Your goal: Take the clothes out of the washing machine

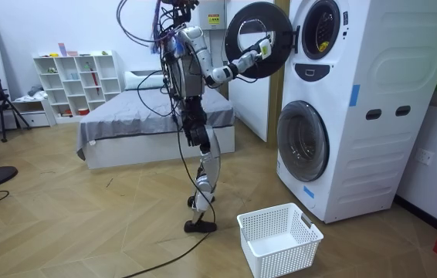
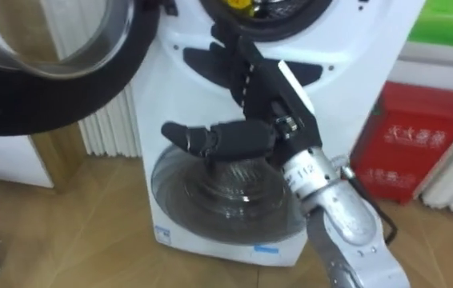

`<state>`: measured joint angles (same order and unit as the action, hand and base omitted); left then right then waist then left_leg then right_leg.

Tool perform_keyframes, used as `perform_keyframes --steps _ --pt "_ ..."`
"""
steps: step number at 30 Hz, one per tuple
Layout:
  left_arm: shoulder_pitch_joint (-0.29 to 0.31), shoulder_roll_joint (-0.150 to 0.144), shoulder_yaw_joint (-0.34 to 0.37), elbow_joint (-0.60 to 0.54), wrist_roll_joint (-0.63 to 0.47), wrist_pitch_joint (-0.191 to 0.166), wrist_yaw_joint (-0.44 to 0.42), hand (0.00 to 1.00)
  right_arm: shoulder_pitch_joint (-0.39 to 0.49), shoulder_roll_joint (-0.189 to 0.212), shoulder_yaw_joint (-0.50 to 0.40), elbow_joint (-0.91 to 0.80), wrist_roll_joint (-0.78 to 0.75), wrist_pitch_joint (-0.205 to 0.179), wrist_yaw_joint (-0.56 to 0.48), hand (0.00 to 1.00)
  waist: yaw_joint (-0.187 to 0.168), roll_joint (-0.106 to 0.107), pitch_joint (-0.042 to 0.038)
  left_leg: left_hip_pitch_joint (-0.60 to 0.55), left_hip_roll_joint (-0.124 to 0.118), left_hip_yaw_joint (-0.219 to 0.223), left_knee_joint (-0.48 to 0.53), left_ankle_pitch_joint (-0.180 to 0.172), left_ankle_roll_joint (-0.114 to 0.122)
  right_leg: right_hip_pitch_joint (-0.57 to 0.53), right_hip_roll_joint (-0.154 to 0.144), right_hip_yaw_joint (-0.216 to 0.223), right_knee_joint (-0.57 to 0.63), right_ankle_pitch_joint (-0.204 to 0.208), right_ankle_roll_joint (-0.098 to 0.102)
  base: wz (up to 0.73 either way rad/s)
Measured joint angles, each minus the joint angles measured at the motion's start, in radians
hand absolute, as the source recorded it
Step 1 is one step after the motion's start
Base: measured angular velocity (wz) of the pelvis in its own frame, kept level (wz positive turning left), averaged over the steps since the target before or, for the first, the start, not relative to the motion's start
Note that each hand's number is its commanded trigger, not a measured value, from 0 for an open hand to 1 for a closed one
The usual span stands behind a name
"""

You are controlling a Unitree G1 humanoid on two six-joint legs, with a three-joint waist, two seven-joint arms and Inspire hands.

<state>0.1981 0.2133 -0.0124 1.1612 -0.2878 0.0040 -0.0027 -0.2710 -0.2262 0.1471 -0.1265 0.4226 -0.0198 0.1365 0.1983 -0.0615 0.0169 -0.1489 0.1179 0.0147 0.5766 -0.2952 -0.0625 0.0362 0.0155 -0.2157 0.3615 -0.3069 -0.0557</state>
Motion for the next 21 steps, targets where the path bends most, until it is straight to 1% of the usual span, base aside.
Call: perform_keyframes --steps 1,2,3,4,5,6,7,8,9,10,11,12,13,14,15,16,17,18,19,20,21 --pt "0.008 0.000 -0.001 0.004 0.000 0.011 0.000 0.00 -0.008 0.001 0.002 0.004 0.004 0.000 -0.010 0.00 0.009 -0.001 -0.0020 0.000 -0.001 0.004 0.001 0.003 -0.003 -0.002 -0.001 0.004 0.014 -0.010 -0.005 0.20" --pt "0.013 0.000 -0.001 0.007 0.000 0.017 0.000 0.00 -0.019 0.001 0.007 0.008 0.004 0.000 -0.016 0.00 0.009 -0.002 -0.0027 -0.002 -0.002 0.010 0.003 0.006 -0.008 -0.003 -0.001 0.008 0.019 -0.015 -0.010 0.25" --pt "0.022 0.000 0.002 0.010 0.016 0.034 -0.001 0.00 -0.044 0.006 0.011 0.022 0.006 0.000 -0.019 0.00 0.004 -0.008 -0.0065 -0.024 -0.009 0.016 0.021 0.026 -0.004 0.003 -0.001 0.031 0.021 -0.022 -0.023 0.48" --pt "0.024 -0.001 0.008 0.012 0.044 0.042 -0.002 0.00 -0.074 0.019 0.009 0.038 0.010 -0.001 -0.027 0.00 -0.008 -0.020 -0.0033 -0.072 -0.037 0.015 0.040 0.044 0.002 0.005 0.000 0.068 0.018 -0.026 -0.037 0.62" --pt "0.021 -0.002 0.008 0.011 0.060 0.043 -0.002 0.00 -0.081 0.016 0.006 0.042 0.014 -0.001 -0.034 0.00 -0.010 -0.028 -0.0036 -0.095 -0.060 0.010 0.008 0.046 0.004 0.004 -0.001 0.089 0.014 -0.027 -0.040 0.66" --pt "0.019 -0.008 0.007 0.001 0.074 0.043 -0.001 0.00 -0.094 0.001 -0.001 0.048 0.026 0.007 -0.050 0.00 0.001 -0.038 -0.0067 -0.129 -0.098 0.014 -0.101 0.071 0.008 0.001 -0.012 0.117 0.008 -0.028 -0.039 0.29" --pt "0.032 -0.010 0.009 -0.012 0.074 0.043 0.000 0.00 -0.115 -0.006 -0.002 0.048 0.042 0.025 -0.053 0.00 0.017 -0.038 -0.0115 -0.146 -0.114 0.016 -0.211 0.131 0.019 0.007 -0.013 0.135 -0.007 -0.029 -0.033 0.00" --pt "0.039 -0.009 0.012 -0.013 0.075 0.043 0.001 0.00 -0.120 -0.005 -0.002 0.047 0.044 0.031 -0.053 0.00 0.025 -0.031 -0.0095 -0.149 -0.114 0.015 -0.248 0.172 0.023 0.017 -0.014 0.142 -0.017 -0.030 -0.030 -0.26" --pt "0.050 -0.002 0.023 -0.013 0.085 0.046 0.001 0.00 -0.121 -0.006 -0.002 0.040 0.046 0.034 -0.056 0.00 0.030 -0.031 -0.0125 -0.143 -0.113 0.017 -0.295 0.244 0.034 0.037 -0.015 0.154 -0.031 -0.035 -0.020 -0.23" --pt "0.051 0.002 0.039 -0.013 0.086 0.051 0.001 0.00 -0.122 -0.008 -0.003 0.036 0.048 0.035 -0.063 0.00 0.022 -0.038 -0.0157 -0.137 -0.115 0.032 -0.309 0.296 0.059 0.049 -0.022 0.157 -0.045 -0.040 -0.006 -0.15" --pt "0.050 0.003 0.047 -0.013 0.085 0.051 0.001 0.00 -0.122 -0.009 -0.003 0.035 0.047 0.035 -0.067 0.00 0.019 -0.043 -0.0188 -0.138 -0.116 0.044 -0.306 0.310 0.077 0.053 -0.026 0.158 -0.051 -0.043 0.000 -0.13" --pt "0.045 0.003 0.052 -0.013 0.083 0.051 0.001 0.00 -0.121 -0.010 -0.004 0.030 0.038 0.047 -0.074 0.00 0.009 -0.060 -0.0253 -0.135 -0.128 0.069 -0.280 0.296 0.091 0.053 -0.050 0.162 -0.060 -0.050 0.011 -0.17" --pt "0.040 -0.003 0.052 -0.012 0.083 0.051 0.001 0.00 -0.120 -0.010 -0.004 0.014 0.027 0.058 -0.081 0.00 -0.006 -0.069 -0.0284 -0.136 -0.145 0.080 -0.244 0.267 0.105 0.070 -0.072 0.158 -0.071 -0.055 0.023 -0.16" --pt "0.033 -0.007 0.051 -0.010 0.083 0.051 0.001 0.00 -0.114 -0.013 -0.006 0.003 0.024 0.059 -0.085 0.00 -0.012 -0.067 -0.0269 -0.134 -0.152 0.087 -0.224 0.246 0.110 0.082 -0.083 0.159 -0.069 -0.057 0.032 -0.16" --pt "0.018 -0.012 0.049 -0.004 0.082 0.051 0.001 0.00 -0.100 -0.016 -0.011 -0.012 0.023 0.058 -0.097 0.00 -0.022 -0.058 -0.0197 -0.119 -0.160 0.105 -0.187 0.203 0.122 0.095 -0.103 0.161 -0.039 -0.065 0.051 -0.25" --pt "0.006 -0.009 0.049 -0.002 0.077 0.050 0.003 0.00 -0.099 -0.017 -0.010 -0.013 0.017 0.058 -0.110 0.00 -0.028 -0.050 -0.0134 -0.098 -0.170 0.125 -0.169 0.167 0.132 0.085 -0.125 0.160 0.039 -0.078 0.075 -0.30" --pt "-0.003 -0.007 0.049 -0.002 0.071 0.050 0.010 0.00 -0.099 -0.018 -0.010 -0.014 0.015 0.057 -0.116 0.00 -0.032 -0.047 -0.0119 -0.089 -0.175 0.133 -0.165 0.153 0.137 0.073 -0.138 0.158 0.092 -0.082 0.081 -0.30" --pt "-0.023 0.000 0.050 -0.001 0.045 0.044 0.023 0.00 -0.099 -0.020 -0.015 -0.017 0.015 0.055 -0.134 0.00 -0.041 -0.047 -0.0104 -0.066 -0.189 0.149 -0.172 0.130 0.149 0.032 -0.164 0.157 0.210 -0.078 0.094 -0.21" --pt "-0.035 0.004 0.050 -0.001 0.032 0.040 0.028 0.00 -0.099 -0.021 -0.017 -0.019 0.012 0.054 -0.144 0.00 -0.044 -0.049 -0.0098 -0.053 -0.198 0.156 -0.177 0.123 0.155 0.006 -0.182 0.157 0.273 -0.069 0.111 -0.26" --pt "-0.059 0.009 0.051 -0.003 0.018 0.035 0.041 0.00 -0.098 -0.027 -0.019 -0.030 0.005 0.051 -0.160 0.00 -0.050 -0.050 -0.0086 -0.023 -0.213 0.173 -0.186 0.110 0.168 -0.043 -0.209 0.157 0.389 -0.025 0.131 -0.15" --pt "-0.081 0.014 0.046 -0.012 0.015 0.032 0.046 0.00 -0.098 -0.036 -0.021 -0.031 0.001 0.037 -0.168 0.00 -0.064 -0.044 -0.0070 0.013 -0.223 0.171 -0.210 0.101 0.178 -0.078 -0.214 0.158 0.477 0.048 0.131 -0.11"
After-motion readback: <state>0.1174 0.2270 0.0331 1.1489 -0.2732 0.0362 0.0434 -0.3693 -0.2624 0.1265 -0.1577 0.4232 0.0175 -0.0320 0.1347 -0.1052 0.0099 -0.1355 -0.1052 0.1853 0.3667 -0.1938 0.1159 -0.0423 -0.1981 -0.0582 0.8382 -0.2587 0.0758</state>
